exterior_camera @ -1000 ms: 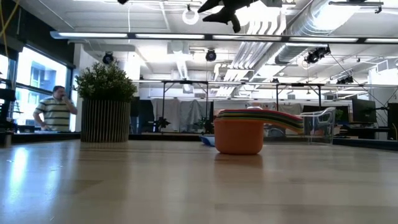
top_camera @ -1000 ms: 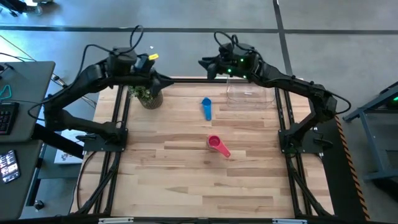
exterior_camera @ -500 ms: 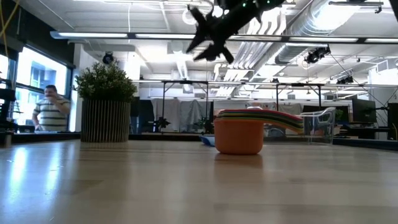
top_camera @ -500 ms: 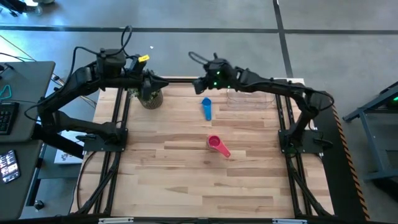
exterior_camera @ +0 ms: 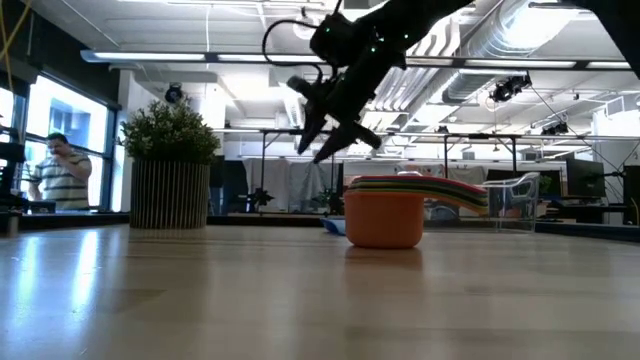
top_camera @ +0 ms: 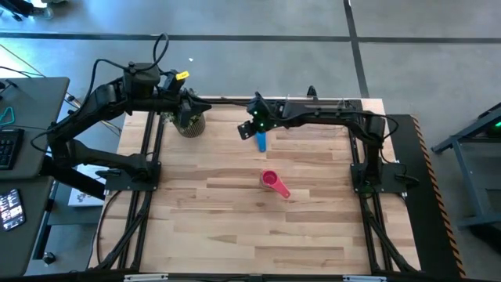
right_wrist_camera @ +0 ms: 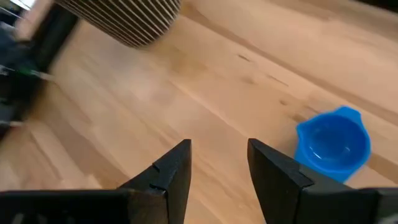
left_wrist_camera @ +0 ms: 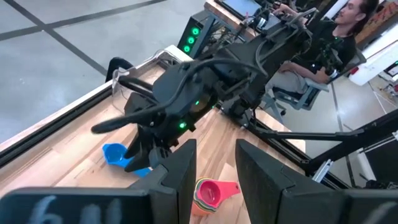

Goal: Nest measuring cups in basket
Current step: Stack the blue measuring cup into the red measuring cup

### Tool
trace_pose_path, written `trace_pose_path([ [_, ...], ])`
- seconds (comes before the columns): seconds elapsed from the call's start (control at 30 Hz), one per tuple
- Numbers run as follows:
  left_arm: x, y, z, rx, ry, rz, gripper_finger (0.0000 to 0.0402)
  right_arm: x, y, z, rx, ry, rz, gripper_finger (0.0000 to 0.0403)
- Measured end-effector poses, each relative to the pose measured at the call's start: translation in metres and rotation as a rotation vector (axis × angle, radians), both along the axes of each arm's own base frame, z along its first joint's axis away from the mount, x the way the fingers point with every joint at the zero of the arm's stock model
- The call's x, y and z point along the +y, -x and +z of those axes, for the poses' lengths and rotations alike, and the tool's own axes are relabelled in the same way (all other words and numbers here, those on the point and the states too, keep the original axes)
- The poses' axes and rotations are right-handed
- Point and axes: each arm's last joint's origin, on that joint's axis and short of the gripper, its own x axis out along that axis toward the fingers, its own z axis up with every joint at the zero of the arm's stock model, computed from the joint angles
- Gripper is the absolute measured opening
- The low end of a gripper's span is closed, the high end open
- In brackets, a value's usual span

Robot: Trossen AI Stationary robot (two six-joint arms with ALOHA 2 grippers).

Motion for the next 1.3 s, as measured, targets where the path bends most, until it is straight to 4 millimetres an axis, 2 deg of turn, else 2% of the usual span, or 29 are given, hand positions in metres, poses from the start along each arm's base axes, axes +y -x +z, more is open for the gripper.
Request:
trace_pose_path([
  [0.37,0.0,0.0,0.0,0.003,0.001,0.0,0.0104,-0.004,-0.002,-0.033,0.142,-0.004,-0.036,0.0149],
  [0.8,0.0,0.0,-0.001,0.011,-0.013,-0.004,0.0104,-0.015,-0.006,-0.066,0.222,0.003,-0.049,0.0149],
  [1.13,0.0,0.001,-0.003,0.033,-0.006,-0.004,0.0104,-0.019,-0.007,-0.068,0.242,0.072,-0.032,0.0149],
  [1.3,-0.001,0.001,-0.003,0.036,-0.005,-0.004,0.0104,-0.021,-0.008,-0.078,0.262,0.069,-0.009,0.0149],
])
